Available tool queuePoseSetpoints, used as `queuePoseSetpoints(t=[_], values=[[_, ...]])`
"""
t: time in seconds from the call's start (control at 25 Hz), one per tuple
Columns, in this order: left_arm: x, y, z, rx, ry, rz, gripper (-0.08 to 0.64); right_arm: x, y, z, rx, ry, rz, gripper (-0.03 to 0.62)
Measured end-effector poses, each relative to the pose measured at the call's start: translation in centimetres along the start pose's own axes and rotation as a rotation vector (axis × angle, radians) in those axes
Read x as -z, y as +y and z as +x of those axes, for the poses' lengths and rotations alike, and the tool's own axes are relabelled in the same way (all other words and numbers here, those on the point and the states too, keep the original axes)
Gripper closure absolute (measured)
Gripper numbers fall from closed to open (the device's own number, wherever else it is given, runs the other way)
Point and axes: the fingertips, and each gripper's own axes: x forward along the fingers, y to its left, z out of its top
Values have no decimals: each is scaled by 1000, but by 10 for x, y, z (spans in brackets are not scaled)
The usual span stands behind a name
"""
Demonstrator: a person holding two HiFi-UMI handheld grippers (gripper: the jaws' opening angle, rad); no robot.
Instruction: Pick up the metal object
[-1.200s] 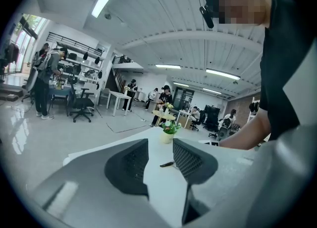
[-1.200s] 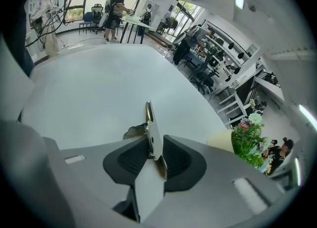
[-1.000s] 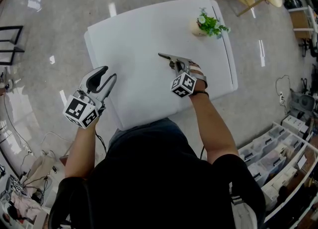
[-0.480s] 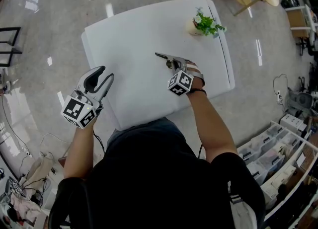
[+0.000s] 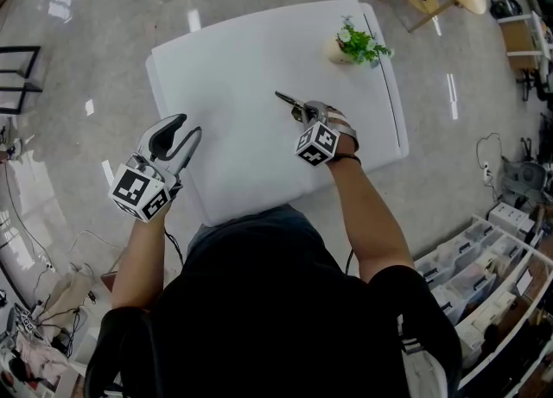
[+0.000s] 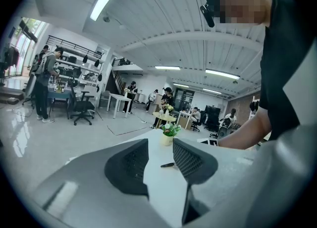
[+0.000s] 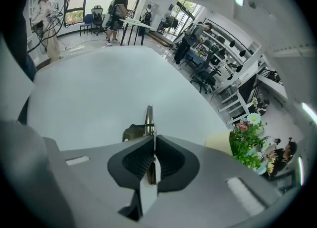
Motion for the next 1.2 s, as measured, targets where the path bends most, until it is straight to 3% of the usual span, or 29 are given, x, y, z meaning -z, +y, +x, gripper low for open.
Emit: queuePoseSetpoints(t=[0.6, 1.2], values=[[-7, -13, -11, 8, -15, 39, 409, 5, 1, -19, 15, -8, 15, 557], [-27, -21, -38, 35, -55, 75, 410, -16, -3, -61, 83, -46, 66, 557]])
